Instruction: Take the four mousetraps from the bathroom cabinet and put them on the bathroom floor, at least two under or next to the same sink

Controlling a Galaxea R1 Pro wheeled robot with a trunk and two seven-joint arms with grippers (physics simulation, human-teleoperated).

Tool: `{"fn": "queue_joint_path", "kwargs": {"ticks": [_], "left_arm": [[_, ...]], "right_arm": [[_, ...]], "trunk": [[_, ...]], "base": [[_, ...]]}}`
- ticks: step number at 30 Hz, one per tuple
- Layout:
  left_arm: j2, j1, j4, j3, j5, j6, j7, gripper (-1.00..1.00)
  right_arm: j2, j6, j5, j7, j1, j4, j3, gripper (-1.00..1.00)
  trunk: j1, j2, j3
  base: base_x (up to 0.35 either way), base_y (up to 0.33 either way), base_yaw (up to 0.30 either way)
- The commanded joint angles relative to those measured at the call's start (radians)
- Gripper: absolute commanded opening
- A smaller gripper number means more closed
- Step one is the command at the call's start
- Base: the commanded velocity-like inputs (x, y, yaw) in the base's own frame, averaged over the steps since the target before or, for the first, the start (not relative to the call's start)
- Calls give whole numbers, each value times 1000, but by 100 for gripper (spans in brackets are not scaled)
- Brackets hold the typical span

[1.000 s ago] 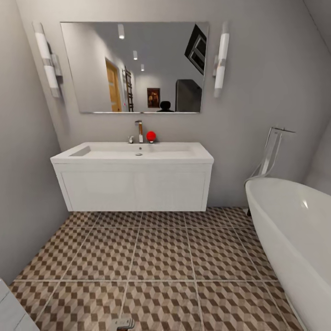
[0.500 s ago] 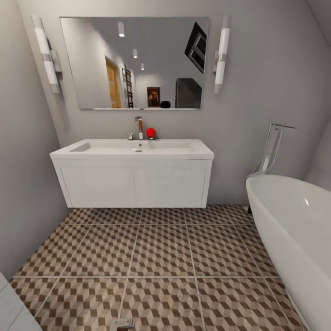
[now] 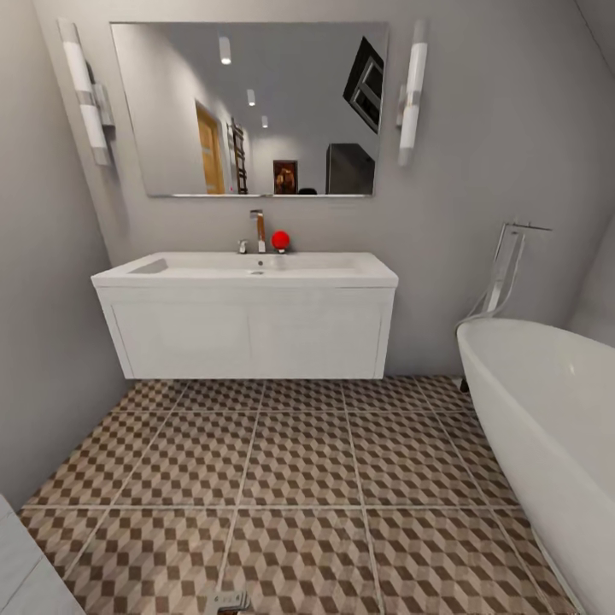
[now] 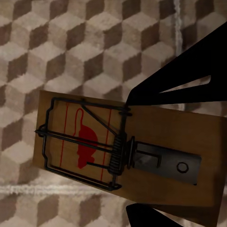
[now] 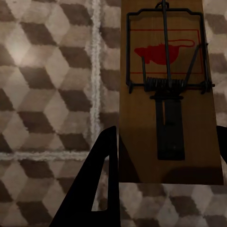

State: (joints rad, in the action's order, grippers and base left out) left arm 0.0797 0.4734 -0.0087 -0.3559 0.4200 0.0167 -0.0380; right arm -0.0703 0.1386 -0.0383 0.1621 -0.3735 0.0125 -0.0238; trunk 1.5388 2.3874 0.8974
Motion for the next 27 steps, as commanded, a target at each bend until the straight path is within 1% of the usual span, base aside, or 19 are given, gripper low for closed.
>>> {"fn": "queue_joint_path", "kwargs": {"ticks": [1, 16, 27], "left_arm": [[0, 1, 1, -8, 6, 2, 0, -100], [0, 1, 1, -9, 6, 2, 0, -100], [0, 1, 1, -9, 6, 3, 0, -100]], "right_arm": [[0, 3, -3, 4, -1, 1, -2, -100], [0, 3, -3, 4, -1, 1, -2, -100], [0, 3, -3, 4, -1, 1, -2, -100]], "trunk": [[4, 8, 4], [61, 113, 51], [66, 115, 94]], "base": [[0, 0, 0], [0, 0, 0], [0, 0, 0]]}}
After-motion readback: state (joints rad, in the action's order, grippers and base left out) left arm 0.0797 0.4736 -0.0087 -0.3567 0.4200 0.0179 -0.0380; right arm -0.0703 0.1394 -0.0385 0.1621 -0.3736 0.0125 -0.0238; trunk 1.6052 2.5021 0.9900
